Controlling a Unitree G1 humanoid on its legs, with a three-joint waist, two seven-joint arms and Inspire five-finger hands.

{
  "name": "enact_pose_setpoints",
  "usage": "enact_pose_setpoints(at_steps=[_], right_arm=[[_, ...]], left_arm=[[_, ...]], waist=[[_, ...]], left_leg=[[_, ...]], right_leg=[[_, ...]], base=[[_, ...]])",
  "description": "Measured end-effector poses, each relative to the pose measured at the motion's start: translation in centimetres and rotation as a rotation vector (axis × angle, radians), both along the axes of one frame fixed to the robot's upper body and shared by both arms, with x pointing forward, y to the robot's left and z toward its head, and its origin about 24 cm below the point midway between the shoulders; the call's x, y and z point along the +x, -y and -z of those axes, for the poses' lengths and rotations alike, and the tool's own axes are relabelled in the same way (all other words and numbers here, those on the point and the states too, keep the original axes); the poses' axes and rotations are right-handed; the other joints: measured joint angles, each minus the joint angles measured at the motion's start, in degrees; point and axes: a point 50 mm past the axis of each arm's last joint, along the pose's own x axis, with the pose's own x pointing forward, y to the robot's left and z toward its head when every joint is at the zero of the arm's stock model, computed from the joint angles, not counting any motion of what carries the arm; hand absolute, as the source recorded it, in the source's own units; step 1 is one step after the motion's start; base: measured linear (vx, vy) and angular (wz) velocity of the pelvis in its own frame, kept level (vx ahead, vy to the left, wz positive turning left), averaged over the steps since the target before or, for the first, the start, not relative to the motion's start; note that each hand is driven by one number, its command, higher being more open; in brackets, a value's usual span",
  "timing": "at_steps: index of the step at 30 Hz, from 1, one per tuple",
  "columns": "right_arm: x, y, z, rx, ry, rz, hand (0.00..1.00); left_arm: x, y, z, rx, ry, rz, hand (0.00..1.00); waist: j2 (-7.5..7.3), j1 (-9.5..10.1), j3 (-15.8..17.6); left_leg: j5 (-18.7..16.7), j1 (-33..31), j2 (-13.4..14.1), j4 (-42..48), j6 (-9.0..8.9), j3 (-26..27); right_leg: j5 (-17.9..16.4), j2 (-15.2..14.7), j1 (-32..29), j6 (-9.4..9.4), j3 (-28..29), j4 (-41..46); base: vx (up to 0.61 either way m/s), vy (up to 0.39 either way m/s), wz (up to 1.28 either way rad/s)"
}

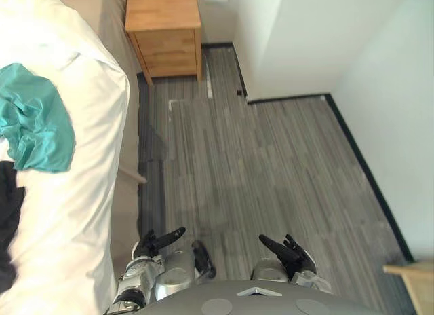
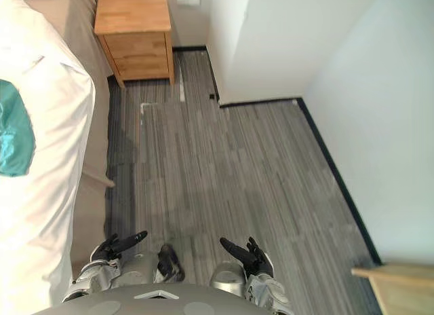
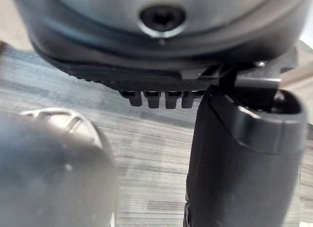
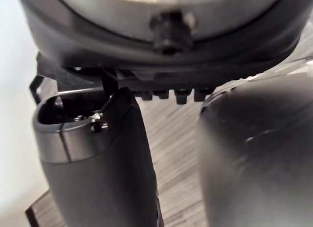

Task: Tidy up the quilt and then pick up the clothes from the bed and put them into the laundry hamper

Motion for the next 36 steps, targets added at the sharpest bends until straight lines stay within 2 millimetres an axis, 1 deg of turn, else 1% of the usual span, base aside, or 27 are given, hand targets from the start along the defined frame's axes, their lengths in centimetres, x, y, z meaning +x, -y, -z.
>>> enact_pose_setpoints(at_steps=[1,2,3,4,6,8,10,11,13,14,15,16,18,19,20,22,23,25,26,27,28,29,31,32,34,35,36], right_arm=[[0.1,0.1,-0.1,-0.001,0.016,-0.004,1.0],[0.2,0.3,-0.3,-0.004,0.03,-0.008,1.0],[0.2,0.4,-0.3,-0.002,0.032,-0.008,1.0],[-0.2,0.4,-0.2,0.011,0.031,0.023,1.0],[-0.6,0.5,-0.3,0.033,0.045,0.076,1.0],[-0.7,0.3,-0.3,0.032,0.044,0.062,1.0],[-0.6,0.7,-0.4,0.017,0.046,0.055,1.0],[-0.2,1.3,-0.6,-0.006,0.056,0.05,1.0],[0.3,1.8,-0.7,-0.022,0.047,0.052,1.0],[0.4,1.9,-0.7,-0.025,0.041,0.054,1.0],[0.2,2.1,-0.7,-0.026,0.024,0.048,1.0],[0.1,2.2,-0.7,-0.042,0.015,0.022,1.0],[0.3,2.5,-0.8,-0.07,0.008,-0.023,1.0],[0.1,2.4,-0.7,-0.078,-0.001,-0.043,1.0],[0.0,2.4,-0.7,-0.082,-0.005,-0.055,1.0],[-0.1,2.2,-0.6,-0.062,-0.002,-0.077,1.0],[-0.2,1.9,-0.6,-0.032,0.002,-0.092,1.0],[-0.5,1.7,-0.4,-0.007,0.0,-0.089,1.0],[-0.6,2.0,-0.4,-0.016,-0.011,-0.109,1.0],[-0.7,1.9,-0.3,-0.023,-0.019,-0.123,1.0],[-0.7,1.4,-0.2,-0.017,-0.025,-0.123,1.0],[-0.3,0.9,-0.1,-0.016,-0.022,-0.124,1.0],[1.1,0.1,-0.2,-0.011,-0.001,-0.116,1.0],[2.0,0.0,-0.4,-0.012,0.019,-0.12,1.0],[2.8,0.0,-0.6,-0.038,0.034,-0.14,1.0],[3.2,0.1,-0.8,-0.059,0.06,-0.164,1.0],[3.5,0.1,-1.0,-0.069,0.075,-0.179,1.0]], left_arm=[[-0.2,-0.2,0.0,0.027,-0.019,0.035,1.0],[0.0,0.0,0.1,0.044,-0.03,0.088,1.0],[0.0,0.1,0.1,0.044,-0.035,0.103,1.0],[0.3,0.2,0.1,0.047,-0.033,0.132,1.0],[1.0,0.7,-0.1,0.042,0.003,0.155,1.0],[-0.4,0.8,0.3,0.03,-0.018,0.131,1.0],[-0.7,1.0,0.4,0.021,-0.026,0.1,1.0],[-1.1,1.5,0.6,0.008,-0.03,0.096,1.0],[-1.4,1.8,0.7,-0.016,-0.034,0.055,1.0],[-1.5,1.8,0.7,-0.021,-0.031,0.037,1.0],[-1.5,1.7,0.7,-0.024,-0.018,0.005,1.0],[-1.8,1.7,0.7,-0.025,-0.005,-0.024,1.0],[-1.4,1.4,0.4,-0.022,0.041,-0.05,1.0],[-1.0,0.9,0.1,-0.01,0.064,-0.039,1.0],[-0.9,0.8,0.0,-0.007,0.074,-0.034,1.0],[-0.9,0.5,-0.3,-0.01,0.113,-0.022,1.0],[-0.9,0.5,-0.4,-0.028,0.12,-0.006,1.0],[-1.2,0.3,-0.3,-0.036,0.104,0.012,1.0],[-1.6,0.6,0.0,-0.057,0.083,0.018,1.0],[-1.8,0.6,0.1,-0.071,0.076,0.005,1.0],[-1.8,0.0,0.0,-0.075,0.065,0.007,1.0],[-1.8,-0.4,0.0,-0.072,0.05,0.017,1.0],[-1.9,-0.9,0.0,-0.081,0.035,0.021,1.0],[-2.0,-1.0,0.0,-0.085,0.021,0.048,1.0],[-2.5,-0.7,0.4,-0.108,-0.019,0.08,1.0],[-2.6,-0.2,0.5,-0.123,-0.032,0.107,1.0],[-2.6,0.0,0.6,-0.139,-0.034,0.112,1.0]], waist=[[0.45,-0.38,0.11],[1.04,-1.28,0.44],[1.33,-1.94,0.53],[1.84,-3.15,0.63],[2.42,-3.57,0.95],[1.87,-3.04,1.03],[3.15,-3.45,0.95],[4.96,-3.07,0.84],[6.24,-3.03,0.92],[6.54,-3.04,0.95],[7.11,-2.9,1.21],[7.66,-2.69,1.79],[8.17,-2.24,2.71],[7.7,-1.51,2.99],[7.51,-1.19,3.12],[6.83,-0.33,3.12],[5.75,0.17,3.36],[5.59,0.15,3.23],[5.97,0.76,3.01],[5.53,1.28,2.89],[3.85,1.79,1.54],[2.09,1.49,0.95],[0.91,1.59,0.84],[0.3,1.18,1.09],[1.2,1.16,1.78],[3.08,1.1,2.44],[3.63,0.86,2.47]], left_leg=[[0.15,3.29,-0.18,-2.43,-0.6,-1.16],[0.34,6.92,0.07,-5.08,-1.01,-3.16],[0.46,8.31,0.3,-6.02,-1.22,-4.51],[0.69,10.27,0.74,-7.83,-1.64,-7.24],[-0.04,13.48,1.65,-10.39,-4.44,-10.02],[-2.55,18.27,2.04,-11.19,-8.9,-10.99],[-3.75,21.7,4.11,-10.83,-10.78,-12.16],[-3.26,21.85,6.13,-8.64,-11.53,-12.4],[-1.24,18.45,9.37,1.67,-13.33,-13.64],[0.26,16.55,10.54,6.99,-12.83,-14.58],[6.25,11.87,13.06,18.84,-11.67,-16.47],[11.57,6.43,16.13,31.04,-12.12,-18.31],[6.5,-2.29,17.95,46.54,-12.01,-20.16],[3.95,-7.21,16.94,49.51,-12.0,-20.41],[2.97,-9.2,16.27,48.94,-11.78,-19.97],[0.15,-14.48,13.9,38.59,-10.4,-14.4],[0.79,-14.92,10.9,22.8,-9.5,-6.28],[6.29,-14.1,7.33,4.73,-8.38,2.18],[10.34,-14.1,5.98,-2.46,-6.04,6.57],[12.13,-13.88,5.58,-2.28,-3.53,6.69],[12.11,-14.18,3.64,-1.02,0.79,7.48],[9.78,-14.74,2.22,0.59,4.25,7.29],[7.06,-14.34,1.35,2.95,5.2,6.98],[4.68,-11.21,-0.34,3.11,5.33,5.27],[3.85,-5.05,-1.04,1.26,5.16,0.85],[4.11,-0.37,-1.04,-2.33,4.29,-2.71],[4.45,1.56,-1.03,-4.22,3.74,-4.72]], right_leg=[[-0.73,1.62,-2.48,-1.18,0.35,-0.01],[-2.46,4.03,-5.82,-4.07,0.61,-3.2],[-2.99,5.02,-7.25,-4.97,0.65,-6.15],[-2.95,6.52,-9.99,-5.09,0.47,-14.84],[3.04,7.65,-12.43,-5.21,0.93,-34.67],[10.41,8.44,-12.57,-5.21,3.21,-47.92],[17.7,10.36,-13.15,-6.58,5.81,-40.89],[14.18,11.37,-14.93,-7.68,5.39,-34.85],[9.22,13.01,-14.78,-9.19,4.72,-30.81],[8.04,13.32,-13.99,-9.28,4.49,-30.51],[6.07,14.78,-11.46,-9.89,4.64,-30.98],[4.34,16.82,-8.08,-11.13,5.03,-32.75],[2.23,18.39,-2.52,-12.85,5.46,-34.65],[0.98,18.4,1.68,-13.2,5.5,-36.42],[0.46,18.39,3.54,-13.21,5.5,-37.58],[-1.07,17.78,9.38,-12.97,5.42,-41.27],[-1.68,16.4,12.6,-11.87,5.03,-43.35],[-2.5,15.47,15.55,-10.41,3.73,-45.91],[-3.64,15.53,17.92,-9.12,3.19,-48.0],[-4.51,15.12,18.86,-8.77,3.19,-48.46],[-6.92,13.03,19.34,-8.38,2.5,-47.51],[-8.44,10.76,17.27,-6.42,0.82,-41.1],[-8.99,7.27,10.45,-3.73,-0.25,-24.56],[-7.74,4.0,5.44,-0.8,-0.69,-9.54],[-8.55,4.76,4.07,-2.26,-1.39,-4.38],[-9.24,6.93,3.29,-3.54,-1.38,-6.88],[-9.53,8.22,2.55,-4.05,-1.14,-9.12]], base=[[0.61,-0.037,0.73],[0.5,-0.036,0.79],[0.58,-0.123,1.18],[0.47,-0.173,1.34],[0.54,-0.245,1.19],[0.58,-0.323,0.57],[0.64,-0.357,0.41],[0.62,-0.365,0.17],[0.49,-0.363,-0.09],[0.5,-0.391,-0.19],[0.49,-0.338,-0.23],[0.6,-0.333,-0.27],[0.57,-0.235,-0.18],[0.4,-0.146,-0.04],[0.37,-0.132,0.05],[0.57,-0.115,0.05],[0.61,-0.051,0.09],[0.55,0.01,0.19],[0.63,0.089,0.08],[0.68,0.125,0.03],[0.82,0.129,0.11],[0.81,0.104,0.14],[0.63,0.078,0.19],[0.49,0.053,0.46],[0.56,-0.001,0.75],[0.49,-0.052,0.92],[0.42,-0.091,1.34]])
